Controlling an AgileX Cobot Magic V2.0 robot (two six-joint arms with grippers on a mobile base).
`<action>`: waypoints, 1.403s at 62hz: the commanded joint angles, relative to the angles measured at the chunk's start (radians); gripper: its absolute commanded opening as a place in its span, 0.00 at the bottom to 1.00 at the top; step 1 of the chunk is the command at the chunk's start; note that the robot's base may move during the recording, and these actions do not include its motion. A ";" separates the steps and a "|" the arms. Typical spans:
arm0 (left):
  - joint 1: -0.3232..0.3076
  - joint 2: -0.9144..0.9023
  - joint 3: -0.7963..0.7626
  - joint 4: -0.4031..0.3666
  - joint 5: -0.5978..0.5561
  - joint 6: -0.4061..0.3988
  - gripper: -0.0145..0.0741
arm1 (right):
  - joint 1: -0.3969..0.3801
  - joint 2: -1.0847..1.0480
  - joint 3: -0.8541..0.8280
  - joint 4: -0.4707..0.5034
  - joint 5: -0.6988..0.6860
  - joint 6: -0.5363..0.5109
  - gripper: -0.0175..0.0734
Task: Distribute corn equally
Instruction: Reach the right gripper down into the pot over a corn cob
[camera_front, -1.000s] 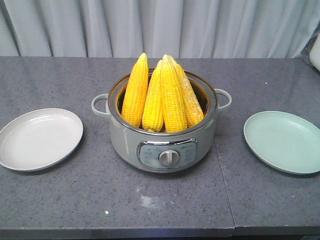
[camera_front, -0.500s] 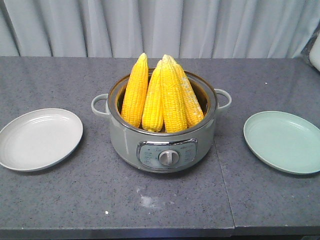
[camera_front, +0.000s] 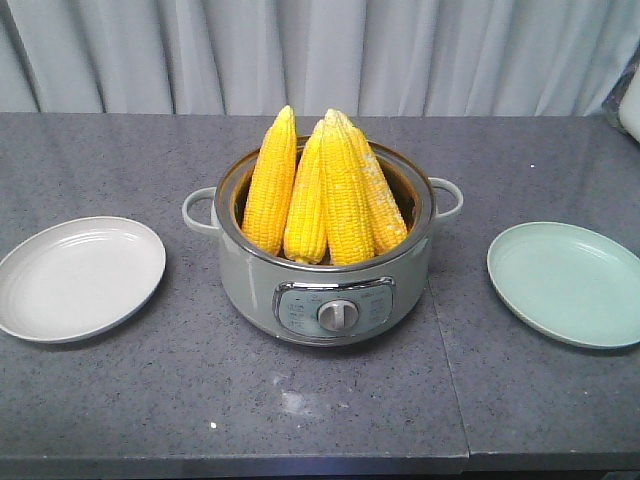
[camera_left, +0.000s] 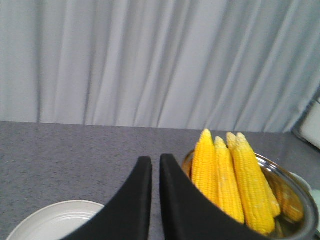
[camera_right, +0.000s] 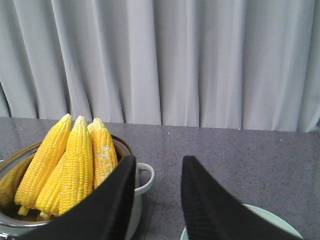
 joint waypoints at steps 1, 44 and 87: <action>-0.003 0.068 -0.061 -0.216 -0.002 0.180 0.30 | -0.007 0.010 -0.035 0.002 -0.089 -0.013 0.62; -0.003 0.387 -0.146 -0.649 0.031 0.506 0.64 | 0.121 0.504 -0.436 0.255 0.154 -0.290 0.76; -0.003 0.450 -0.254 -0.592 0.051 0.529 0.64 | 0.264 1.086 -0.734 0.258 0.173 -0.269 0.76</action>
